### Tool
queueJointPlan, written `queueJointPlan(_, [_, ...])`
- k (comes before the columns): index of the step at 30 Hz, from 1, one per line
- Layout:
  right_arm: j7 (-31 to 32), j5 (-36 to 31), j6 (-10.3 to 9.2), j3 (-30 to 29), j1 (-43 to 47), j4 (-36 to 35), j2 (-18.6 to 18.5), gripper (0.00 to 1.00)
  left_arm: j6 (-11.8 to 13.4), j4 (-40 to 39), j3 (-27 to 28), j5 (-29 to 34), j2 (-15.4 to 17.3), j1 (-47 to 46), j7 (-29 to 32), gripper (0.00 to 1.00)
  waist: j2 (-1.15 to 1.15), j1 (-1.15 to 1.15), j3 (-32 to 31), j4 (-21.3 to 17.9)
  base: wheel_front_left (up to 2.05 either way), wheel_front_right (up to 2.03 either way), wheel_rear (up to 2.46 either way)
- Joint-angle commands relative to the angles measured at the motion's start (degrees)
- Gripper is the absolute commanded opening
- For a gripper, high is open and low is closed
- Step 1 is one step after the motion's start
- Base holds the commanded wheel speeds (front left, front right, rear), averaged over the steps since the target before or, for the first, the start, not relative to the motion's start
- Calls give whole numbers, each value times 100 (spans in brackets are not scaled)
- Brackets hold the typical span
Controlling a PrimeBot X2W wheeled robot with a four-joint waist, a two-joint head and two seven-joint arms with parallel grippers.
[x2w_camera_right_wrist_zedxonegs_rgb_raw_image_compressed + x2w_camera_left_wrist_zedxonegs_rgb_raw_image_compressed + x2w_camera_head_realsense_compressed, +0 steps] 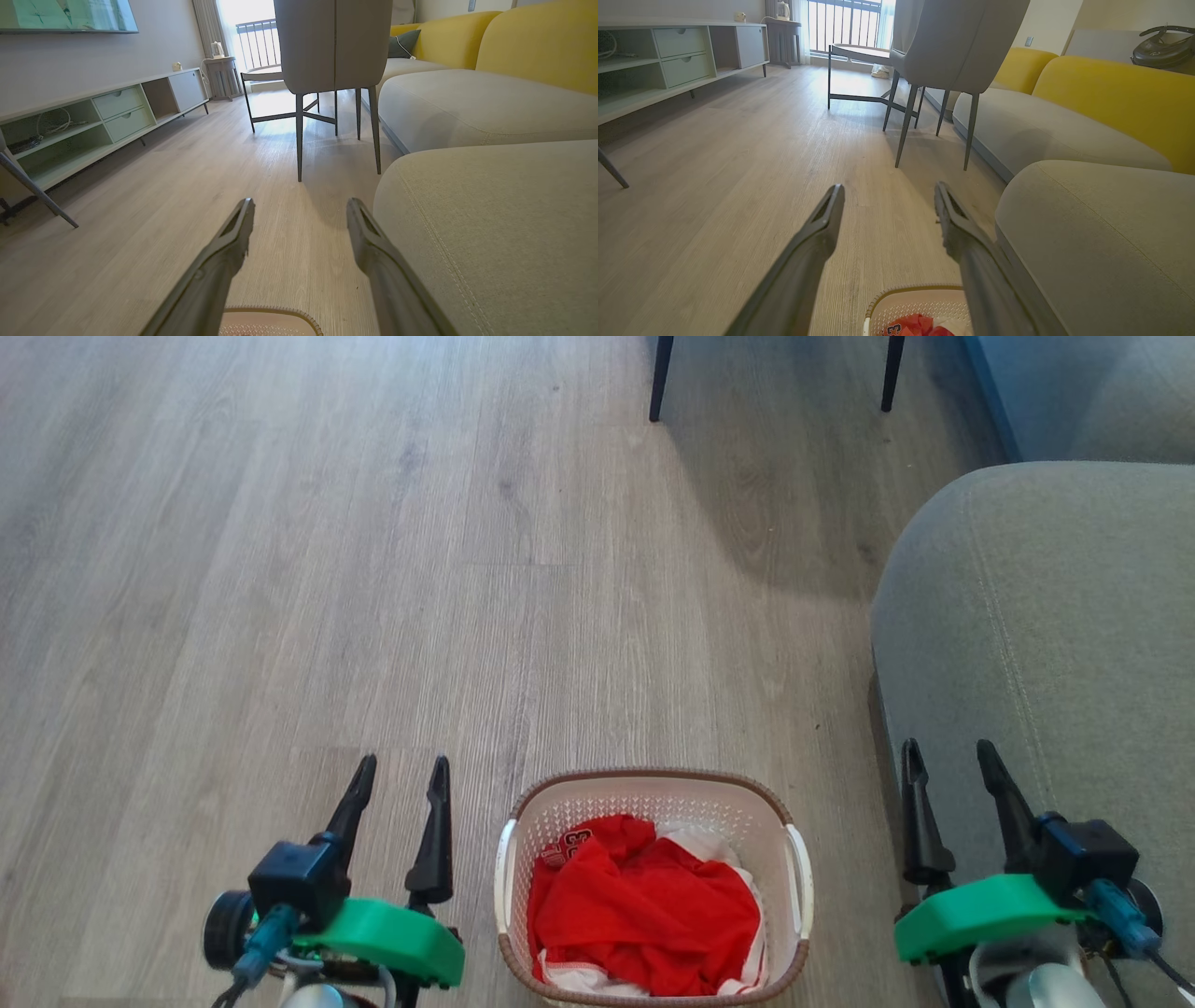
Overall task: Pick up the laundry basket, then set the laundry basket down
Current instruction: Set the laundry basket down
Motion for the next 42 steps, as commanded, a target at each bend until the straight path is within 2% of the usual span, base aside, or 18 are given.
queueJointPlan(1, [-69,18,40,132,-123,-161,-37,100,-44,-171,188,-41,-20,-196,-28,100,0,0,5,-4,0,0,0])
queueJointPlan(42, [-69,-7,40,92,-189,-194,-37,100,-23,-123,183,-164,-20,-255,-28,100,0,0,132,-54,0,0,0])
